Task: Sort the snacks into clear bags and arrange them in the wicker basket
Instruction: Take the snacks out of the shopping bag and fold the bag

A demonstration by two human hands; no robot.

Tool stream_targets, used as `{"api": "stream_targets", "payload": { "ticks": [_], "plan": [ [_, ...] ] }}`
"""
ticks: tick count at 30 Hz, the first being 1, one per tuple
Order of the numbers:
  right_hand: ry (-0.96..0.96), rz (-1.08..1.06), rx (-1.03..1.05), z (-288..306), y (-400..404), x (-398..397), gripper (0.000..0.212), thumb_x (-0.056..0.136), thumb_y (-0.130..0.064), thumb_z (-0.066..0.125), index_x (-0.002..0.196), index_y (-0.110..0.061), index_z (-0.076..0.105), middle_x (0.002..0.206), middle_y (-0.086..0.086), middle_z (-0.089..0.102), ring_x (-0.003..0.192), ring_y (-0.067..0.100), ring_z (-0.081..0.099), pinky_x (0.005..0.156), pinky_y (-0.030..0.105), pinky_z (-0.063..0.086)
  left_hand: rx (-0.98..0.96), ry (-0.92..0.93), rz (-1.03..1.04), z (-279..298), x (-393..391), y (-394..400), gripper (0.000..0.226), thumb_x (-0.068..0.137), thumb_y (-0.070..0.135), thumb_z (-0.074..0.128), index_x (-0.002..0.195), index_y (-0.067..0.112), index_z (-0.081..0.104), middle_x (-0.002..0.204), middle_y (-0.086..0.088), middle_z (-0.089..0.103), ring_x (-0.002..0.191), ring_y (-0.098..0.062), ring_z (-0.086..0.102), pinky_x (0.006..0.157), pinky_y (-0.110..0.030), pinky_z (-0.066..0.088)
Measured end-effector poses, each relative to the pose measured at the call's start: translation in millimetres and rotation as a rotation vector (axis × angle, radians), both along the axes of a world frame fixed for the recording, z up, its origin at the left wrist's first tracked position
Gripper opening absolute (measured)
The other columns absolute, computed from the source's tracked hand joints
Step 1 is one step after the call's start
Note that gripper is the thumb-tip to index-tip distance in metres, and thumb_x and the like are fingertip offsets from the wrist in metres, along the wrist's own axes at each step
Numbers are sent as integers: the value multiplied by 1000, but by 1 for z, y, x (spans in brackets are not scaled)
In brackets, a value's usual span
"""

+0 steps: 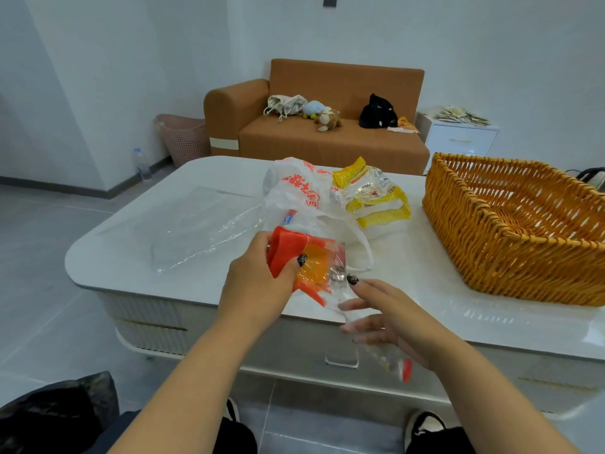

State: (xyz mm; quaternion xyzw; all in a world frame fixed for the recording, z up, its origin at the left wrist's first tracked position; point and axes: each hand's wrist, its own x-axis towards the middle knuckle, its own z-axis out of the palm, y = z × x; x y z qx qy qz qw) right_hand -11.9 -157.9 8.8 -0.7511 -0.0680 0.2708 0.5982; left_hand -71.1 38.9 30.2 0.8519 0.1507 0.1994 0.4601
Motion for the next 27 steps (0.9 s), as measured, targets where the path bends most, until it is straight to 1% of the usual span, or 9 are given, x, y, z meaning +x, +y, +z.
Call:
{"api": "stream_targets", "payload": {
  "ticks": [5,8,10,13,16,19,21,24,27],
  "plan": [
    [-67,-50,-23,10,-3,-6,27,88,-35,65,108,-17,63,103,8,72,83,31,72,71,39,57,-52,-82,142,0,-12,17,40,90,40,66,125,30,49,108,12,58,94,-13,60,73,-22,49],
    [-145,-235,-12,12,-1,16,8,89,-14,64,96,-12,65,100,11,72,76,29,72,65,36,57,-52,-50,158,-5,-14,21,45,89,43,65,129,27,48,110,10,58,95,-15,59,77,-26,49],
    [-165,-371,4,9,0,42,8,89,-10,63,96,-9,64,103,14,69,76,28,71,63,35,56,-57,-23,159,-8,-11,21,46,89,45,65,128,27,48,110,9,58,96,-16,60,77,-27,48],
    [-73,-545,105,6,6,84,32,90,-17,65,117,-1,56,110,15,63,83,28,69,61,32,55,-75,30,173,-12,0,24,49,90,45,64,131,24,48,113,6,60,99,-18,60,75,-27,48],
    [82,-698,241,8,13,124,56,87,-28,70,133,-5,46,121,16,54,96,31,63,72,35,55,-116,69,161,-13,15,28,50,90,42,65,131,19,49,114,2,61,98,-19,60,65,-21,43],
    [118,-793,293,14,19,155,81,79,-44,75,143,-14,34,137,11,45,110,30,56,84,40,54,-124,81,162,-13,28,31,47,90,36,66,128,17,46,111,0,60,89,-16,56,57,-16,37],
    [129,-900,315,20,22,171,91,74,-50,76,145,-17,30,143,8,39,121,32,49,95,45,49,-153,84,180,-14,33,32,55,90,30,67,133,16,37,116,-5,60,87,-16,54,60,-19,38],
    [181,-968,338,28,22,194,105,65,-53,81,148,-22,24,152,6,29,132,39,36,101,58,38,-106,128,136,-17,36,31,84,91,25,65,149,25,5,125,-9,58,93,-20,55,75,-28,44],
    [231,-882,350,28,21,210,94,66,-47,80,145,-30,31,150,8,30,131,45,36,100,74,27,-16,157,85,-18,38,30,90,92,24,64,143,39,-7,133,-7,49,92,-21,57,74,-31,49]
  ]
}}
